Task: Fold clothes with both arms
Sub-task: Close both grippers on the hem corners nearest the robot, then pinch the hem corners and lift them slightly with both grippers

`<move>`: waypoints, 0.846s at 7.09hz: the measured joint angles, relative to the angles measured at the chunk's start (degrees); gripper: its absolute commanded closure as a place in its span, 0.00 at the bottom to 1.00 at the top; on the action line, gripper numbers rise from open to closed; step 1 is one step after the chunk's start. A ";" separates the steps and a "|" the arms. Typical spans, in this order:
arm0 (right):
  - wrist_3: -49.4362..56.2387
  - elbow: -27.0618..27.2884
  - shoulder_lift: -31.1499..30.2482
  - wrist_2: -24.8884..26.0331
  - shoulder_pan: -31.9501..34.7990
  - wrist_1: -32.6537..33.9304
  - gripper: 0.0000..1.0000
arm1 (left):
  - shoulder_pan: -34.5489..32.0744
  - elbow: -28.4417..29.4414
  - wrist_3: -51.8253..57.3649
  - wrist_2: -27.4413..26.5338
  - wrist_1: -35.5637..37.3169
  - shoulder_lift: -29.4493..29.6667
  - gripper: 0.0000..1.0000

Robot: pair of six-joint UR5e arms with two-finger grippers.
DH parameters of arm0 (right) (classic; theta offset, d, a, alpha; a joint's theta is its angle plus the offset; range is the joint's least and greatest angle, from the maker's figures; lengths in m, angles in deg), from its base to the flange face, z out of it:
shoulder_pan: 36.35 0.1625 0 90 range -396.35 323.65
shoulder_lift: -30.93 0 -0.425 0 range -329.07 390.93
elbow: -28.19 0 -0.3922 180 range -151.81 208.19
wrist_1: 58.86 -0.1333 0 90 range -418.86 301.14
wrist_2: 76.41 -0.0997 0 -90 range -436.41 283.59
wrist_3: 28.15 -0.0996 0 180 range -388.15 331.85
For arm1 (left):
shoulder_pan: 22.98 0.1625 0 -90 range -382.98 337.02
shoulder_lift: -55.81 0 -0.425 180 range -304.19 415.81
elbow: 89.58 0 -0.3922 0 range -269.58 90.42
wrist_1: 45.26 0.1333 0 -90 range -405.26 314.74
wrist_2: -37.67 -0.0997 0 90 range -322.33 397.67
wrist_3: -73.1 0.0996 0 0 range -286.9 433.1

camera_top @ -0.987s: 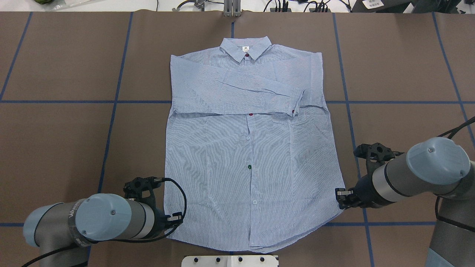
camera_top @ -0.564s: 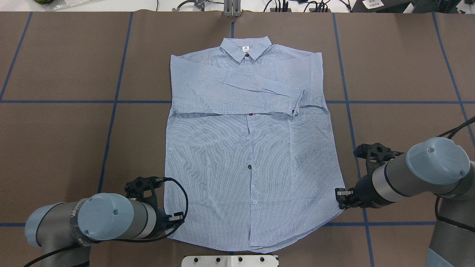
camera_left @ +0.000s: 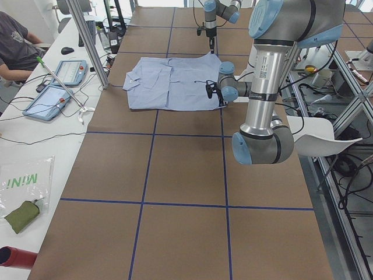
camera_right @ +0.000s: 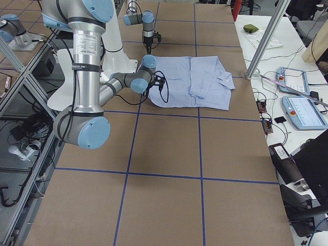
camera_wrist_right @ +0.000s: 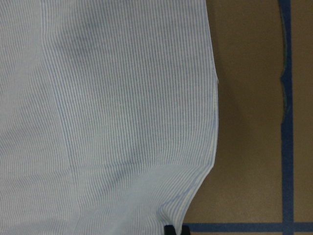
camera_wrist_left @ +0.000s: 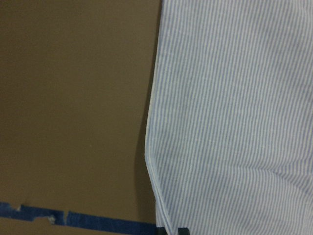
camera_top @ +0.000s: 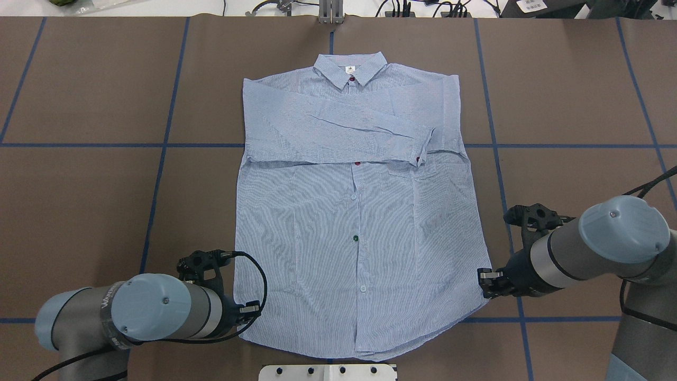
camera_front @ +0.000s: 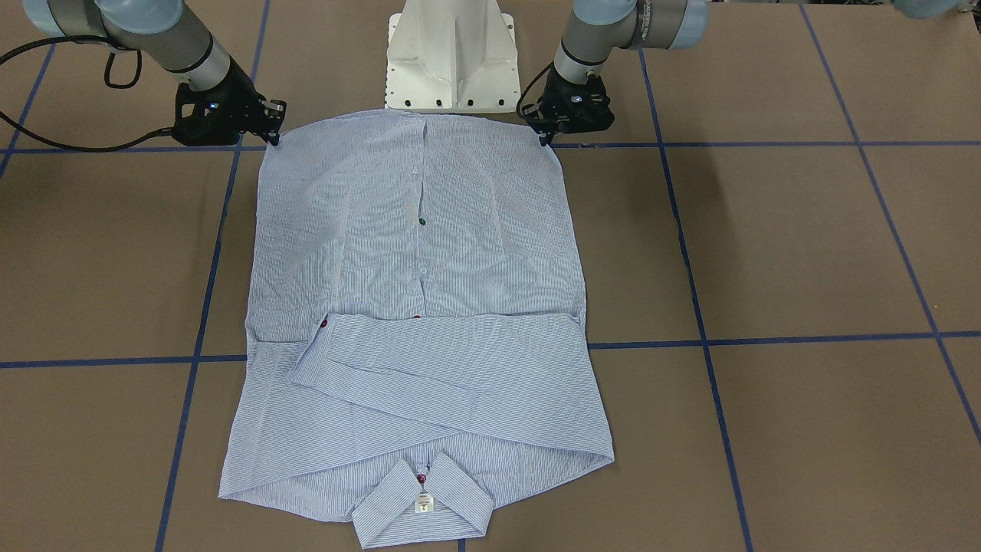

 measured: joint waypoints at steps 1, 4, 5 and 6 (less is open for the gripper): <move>0.00 0.09 0.12 -0.08 0.34 -0.02 1.00 | -0.24 -0.45 0.00 0.06 0.53 0.14 1.00; 0.05 0.82 0.79 -1.91 3.86 -0.44 1.00 | -1.83 -6.31 0.05 0.43 3.89 0.15 1.00; 0.22 1.02 0.79 -4.01 5.90 -0.52 1.00 | -2.28 -7.83 0.29 0.48 5.20 0.06 1.00; 0.41 1.06 0.79 -5.75 7.63 -0.58 1.00 | -2.88 -8.29 0.56 0.50 5.75 -0.03 1.00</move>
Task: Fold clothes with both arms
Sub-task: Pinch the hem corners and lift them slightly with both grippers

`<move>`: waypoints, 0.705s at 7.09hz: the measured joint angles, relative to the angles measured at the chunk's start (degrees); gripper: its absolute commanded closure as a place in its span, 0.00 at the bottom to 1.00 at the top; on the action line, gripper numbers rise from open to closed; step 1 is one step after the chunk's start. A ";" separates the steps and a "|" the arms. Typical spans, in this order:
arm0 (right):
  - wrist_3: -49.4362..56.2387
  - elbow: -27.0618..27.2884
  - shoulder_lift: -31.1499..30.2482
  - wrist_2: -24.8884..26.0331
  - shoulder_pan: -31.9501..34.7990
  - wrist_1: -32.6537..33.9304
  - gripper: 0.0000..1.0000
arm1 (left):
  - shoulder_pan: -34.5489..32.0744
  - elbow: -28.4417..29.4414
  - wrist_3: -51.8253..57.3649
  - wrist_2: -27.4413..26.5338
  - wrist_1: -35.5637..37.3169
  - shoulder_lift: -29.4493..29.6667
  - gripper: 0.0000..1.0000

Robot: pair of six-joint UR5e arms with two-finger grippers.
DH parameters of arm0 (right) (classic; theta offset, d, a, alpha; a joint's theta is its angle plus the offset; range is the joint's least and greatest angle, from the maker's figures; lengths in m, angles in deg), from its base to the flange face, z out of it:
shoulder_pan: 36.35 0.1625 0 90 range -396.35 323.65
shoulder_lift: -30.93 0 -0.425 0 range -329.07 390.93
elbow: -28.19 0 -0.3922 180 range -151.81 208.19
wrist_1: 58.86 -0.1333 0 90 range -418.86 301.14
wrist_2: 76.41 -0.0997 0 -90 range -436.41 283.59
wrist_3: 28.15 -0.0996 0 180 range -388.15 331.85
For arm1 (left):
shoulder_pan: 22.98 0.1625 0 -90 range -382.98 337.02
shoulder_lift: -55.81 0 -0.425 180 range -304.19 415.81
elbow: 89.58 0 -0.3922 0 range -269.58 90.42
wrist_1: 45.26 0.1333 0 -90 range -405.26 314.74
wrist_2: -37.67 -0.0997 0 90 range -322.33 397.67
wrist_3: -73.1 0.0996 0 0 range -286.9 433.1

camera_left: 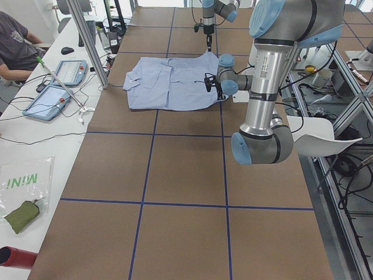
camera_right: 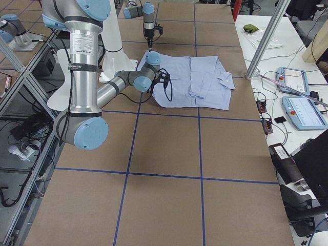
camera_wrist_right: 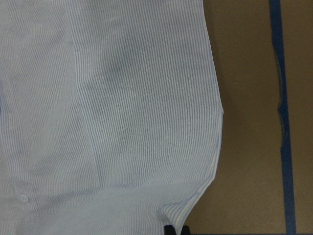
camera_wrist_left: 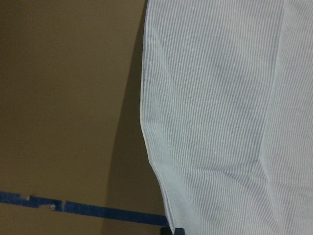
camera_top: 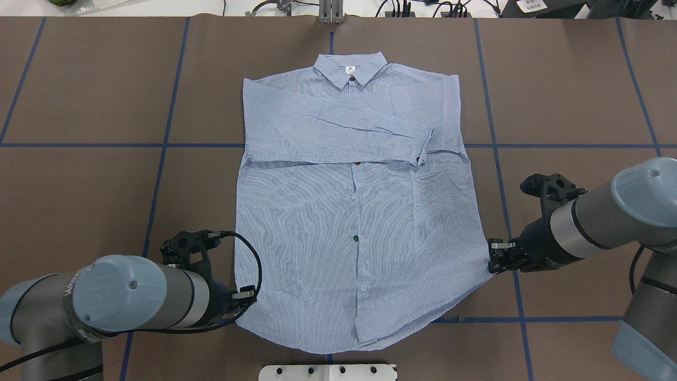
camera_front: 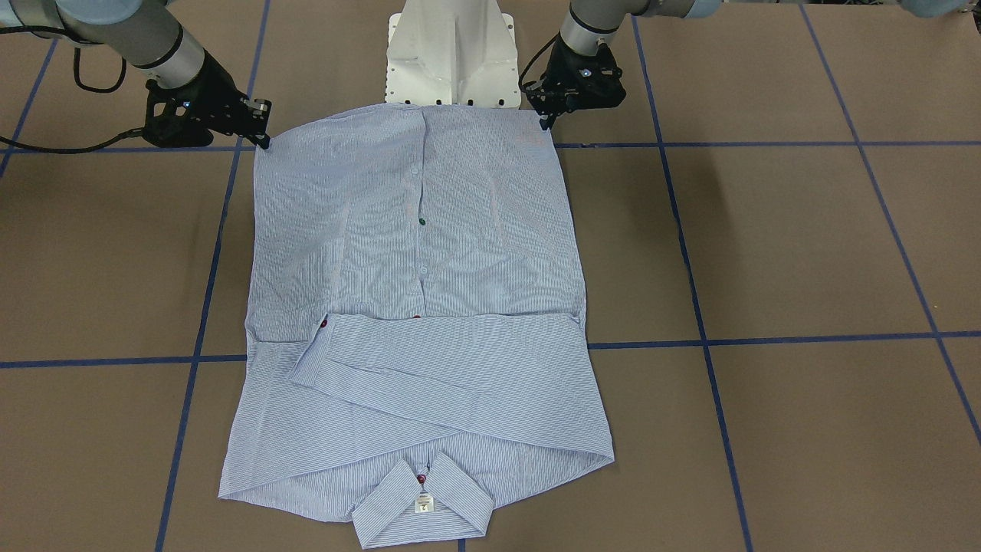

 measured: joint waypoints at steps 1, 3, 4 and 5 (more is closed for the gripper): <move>0.19 -0.05 -0.04 -0.80 0.96 -0.01 1.00 | -0.62 0.09 0.16 0.01 0.16 -0.03 1.00; 0.35 -0.20 -0.13 -1.24 1.70 -0.02 1.00 | -1.52 0.30 2.02 0.09 0.19 -0.01 1.00; 0.37 -0.28 -0.20 -1.31 1.93 -0.03 1.00 | -1.99 0.35 3.00 0.14 0.17 -0.05 1.00; 0.40 -0.39 -0.35 -1.34 2.14 -0.02 1.00 | -2.33 0.36 3.44 0.20 0.13 -0.20 1.00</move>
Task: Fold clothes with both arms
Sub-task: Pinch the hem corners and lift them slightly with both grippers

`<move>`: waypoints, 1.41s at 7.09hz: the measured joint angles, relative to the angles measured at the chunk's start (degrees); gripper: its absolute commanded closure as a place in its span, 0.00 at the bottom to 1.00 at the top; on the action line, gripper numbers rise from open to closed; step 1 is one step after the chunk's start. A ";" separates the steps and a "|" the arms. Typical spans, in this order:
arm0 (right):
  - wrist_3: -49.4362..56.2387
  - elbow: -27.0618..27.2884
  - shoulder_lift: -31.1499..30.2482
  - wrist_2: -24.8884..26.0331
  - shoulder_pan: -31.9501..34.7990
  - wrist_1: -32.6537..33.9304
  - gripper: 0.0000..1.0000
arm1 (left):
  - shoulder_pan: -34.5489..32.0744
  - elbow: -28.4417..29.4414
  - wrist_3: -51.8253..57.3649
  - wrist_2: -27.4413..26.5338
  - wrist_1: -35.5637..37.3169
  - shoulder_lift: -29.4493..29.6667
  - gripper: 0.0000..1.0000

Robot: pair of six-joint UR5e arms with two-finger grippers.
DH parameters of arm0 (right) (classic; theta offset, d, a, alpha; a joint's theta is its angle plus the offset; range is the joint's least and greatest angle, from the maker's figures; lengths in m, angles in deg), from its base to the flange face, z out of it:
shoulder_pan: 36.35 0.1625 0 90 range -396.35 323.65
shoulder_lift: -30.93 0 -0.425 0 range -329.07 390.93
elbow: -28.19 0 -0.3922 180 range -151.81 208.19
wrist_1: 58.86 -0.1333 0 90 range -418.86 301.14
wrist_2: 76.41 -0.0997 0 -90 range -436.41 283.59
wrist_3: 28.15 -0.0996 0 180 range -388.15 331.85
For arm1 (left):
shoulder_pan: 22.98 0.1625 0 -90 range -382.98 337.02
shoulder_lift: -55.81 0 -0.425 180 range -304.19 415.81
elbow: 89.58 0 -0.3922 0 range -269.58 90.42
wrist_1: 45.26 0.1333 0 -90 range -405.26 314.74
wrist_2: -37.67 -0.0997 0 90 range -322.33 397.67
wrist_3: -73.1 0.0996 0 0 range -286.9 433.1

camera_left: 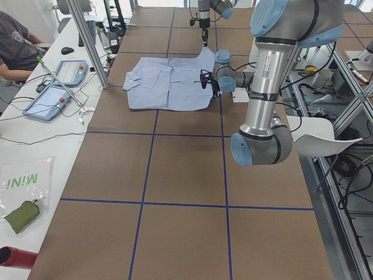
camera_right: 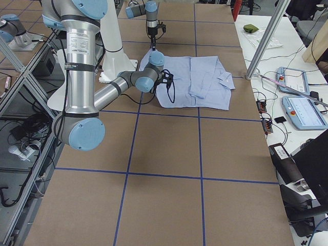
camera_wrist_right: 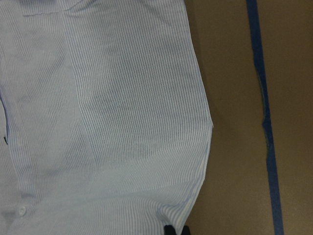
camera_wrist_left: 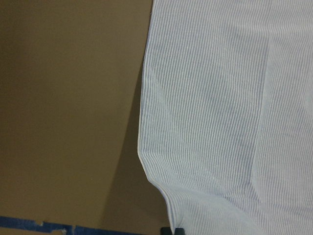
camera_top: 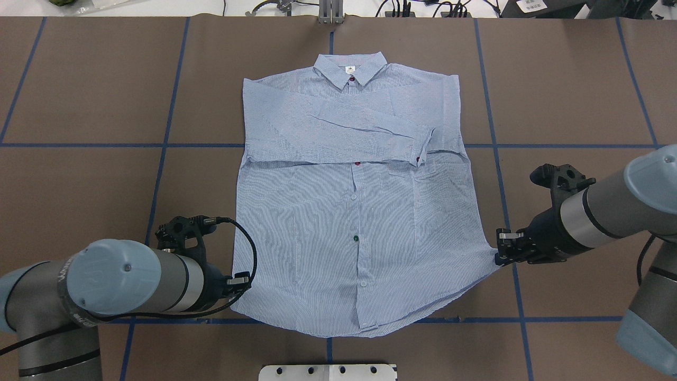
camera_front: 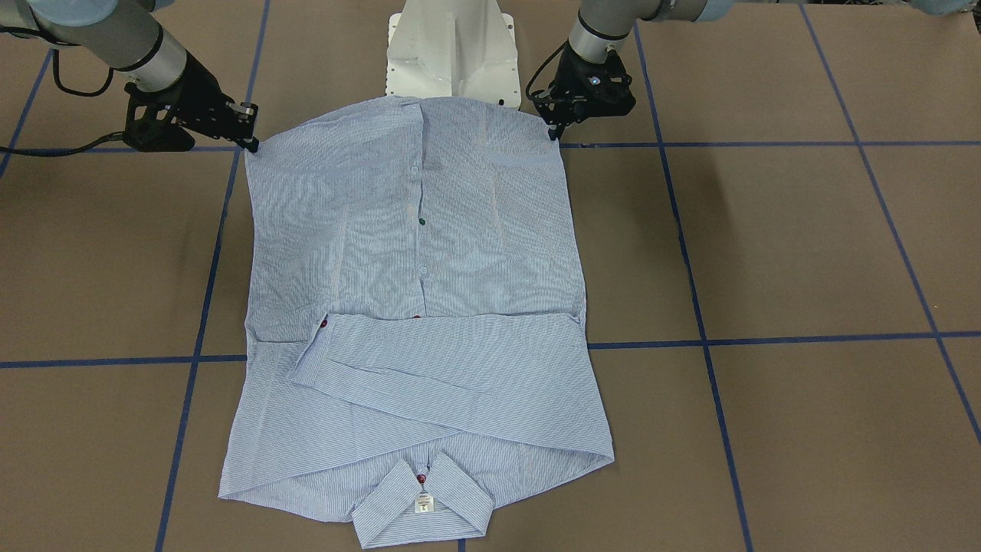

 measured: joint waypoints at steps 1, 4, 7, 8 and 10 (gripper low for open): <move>0.04 -0.12 -0.19 -0.01 0.18 0.04 1.00 | -0.15 -0.02 0.13 0.05 -0.02 -0.19 1.00; 0.01 -0.15 -0.62 -0.02 0.42 0.07 1.00 | -0.11 -0.02 -0.06 0.29 0.03 -0.45 1.00; -0.02 0.72 -0.88 -0.07 0.44 0.07 1.00 | -0.05 -0.44 -0.38 2.83 0.06 -0.21 1.00; -0.02 0.99 -0.97 -0.11 0.44 0.07 1.00 | -0.04 -0.49 -0.39 3.91 0.06 -0.27 1.00; -0.02 1.10 -1.67 -0.16 0.50 0.05 1.00 | -0.04 -0.41 -0.36 4.71 0.06 -0.54 1.00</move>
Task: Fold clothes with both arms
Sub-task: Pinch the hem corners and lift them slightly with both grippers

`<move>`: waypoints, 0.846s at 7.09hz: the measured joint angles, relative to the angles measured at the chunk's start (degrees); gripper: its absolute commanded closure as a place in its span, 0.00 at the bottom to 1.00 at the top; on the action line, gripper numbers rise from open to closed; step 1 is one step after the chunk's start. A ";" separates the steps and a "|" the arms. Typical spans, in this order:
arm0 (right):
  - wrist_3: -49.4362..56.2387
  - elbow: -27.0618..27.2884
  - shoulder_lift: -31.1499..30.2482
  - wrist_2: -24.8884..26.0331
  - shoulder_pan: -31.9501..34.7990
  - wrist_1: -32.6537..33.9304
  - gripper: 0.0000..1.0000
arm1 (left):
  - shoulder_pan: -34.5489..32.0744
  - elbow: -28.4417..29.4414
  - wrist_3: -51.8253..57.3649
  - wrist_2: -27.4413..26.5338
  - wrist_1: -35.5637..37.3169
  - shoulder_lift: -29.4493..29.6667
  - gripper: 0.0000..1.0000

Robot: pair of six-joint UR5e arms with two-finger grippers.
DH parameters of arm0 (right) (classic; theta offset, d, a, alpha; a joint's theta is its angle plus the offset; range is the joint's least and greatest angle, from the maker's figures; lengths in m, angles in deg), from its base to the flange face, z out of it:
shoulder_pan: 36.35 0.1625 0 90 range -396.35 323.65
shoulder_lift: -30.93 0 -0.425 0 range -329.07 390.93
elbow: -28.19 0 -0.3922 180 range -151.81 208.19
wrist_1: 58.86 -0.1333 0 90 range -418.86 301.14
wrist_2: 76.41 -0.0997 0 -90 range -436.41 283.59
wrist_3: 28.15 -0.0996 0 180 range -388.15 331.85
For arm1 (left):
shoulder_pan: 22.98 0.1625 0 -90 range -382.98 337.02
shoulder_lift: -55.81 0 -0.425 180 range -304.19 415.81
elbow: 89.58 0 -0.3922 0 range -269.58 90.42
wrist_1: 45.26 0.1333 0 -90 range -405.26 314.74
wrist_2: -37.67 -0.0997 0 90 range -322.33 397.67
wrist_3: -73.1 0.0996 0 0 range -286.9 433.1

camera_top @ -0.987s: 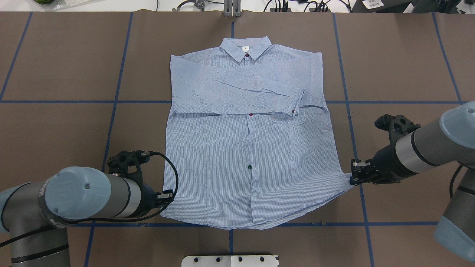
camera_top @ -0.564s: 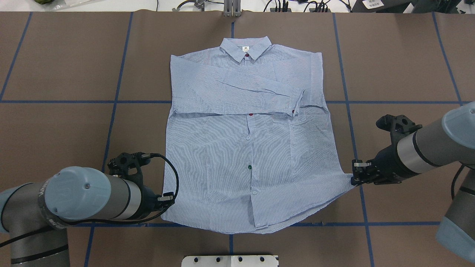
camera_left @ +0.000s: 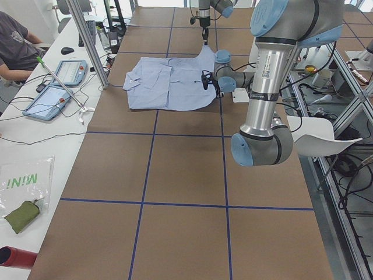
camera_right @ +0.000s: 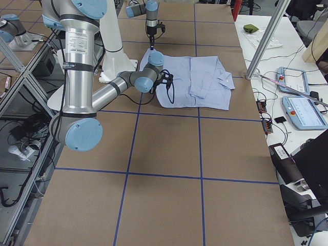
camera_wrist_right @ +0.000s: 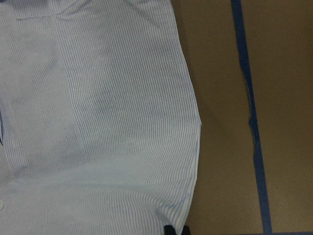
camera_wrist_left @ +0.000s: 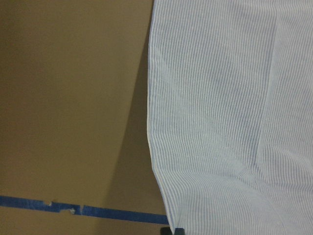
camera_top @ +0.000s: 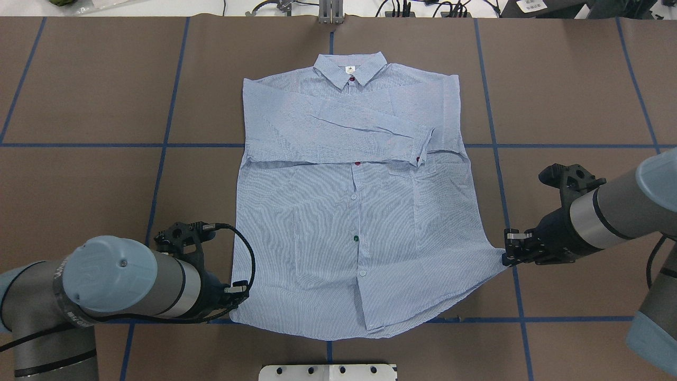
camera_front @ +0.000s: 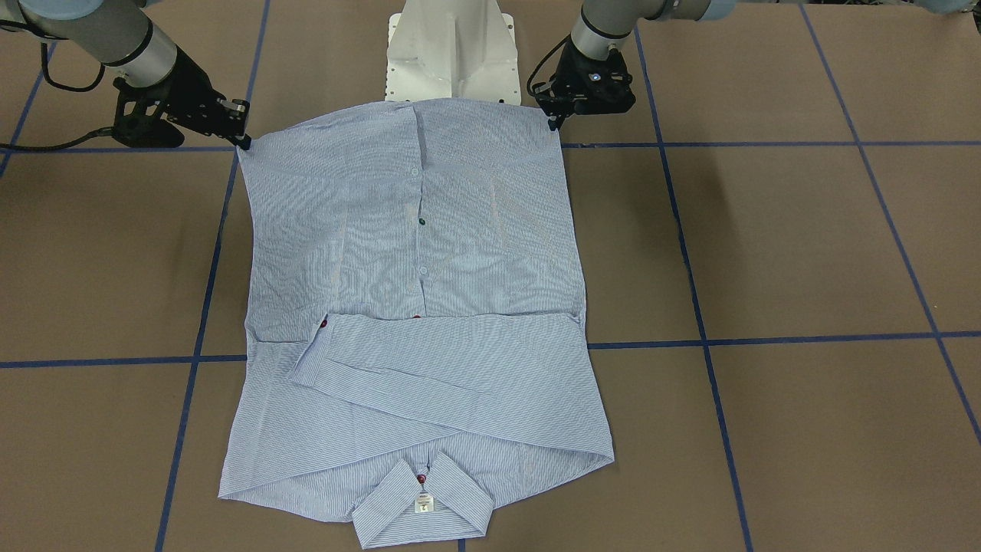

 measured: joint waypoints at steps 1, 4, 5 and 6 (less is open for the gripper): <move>0.02 0.00 -0.50 0.01 0.01 -0.04 1.00 | -0.03 -0.04 0.12 0.20 -0.07 -0.16 1.00; 0.01 0.62 -0.87 -2.18 0.87 -0.15 1.00 | -0.17 -0.37 0.36 0.23 -1.23 -0.79 1.00; 0.00 0.81 -0.78 -2.67 1.15 -0.14 1.00 | -0.17 -0.37 0.39 0.21 -3.12 -1.41 1.00; 0.00 0.88 -0.66 -2.85 1.22 -0.10 1.00 | -0.17 -0.37 0.40 0.22 -6.79 -3.16 1.00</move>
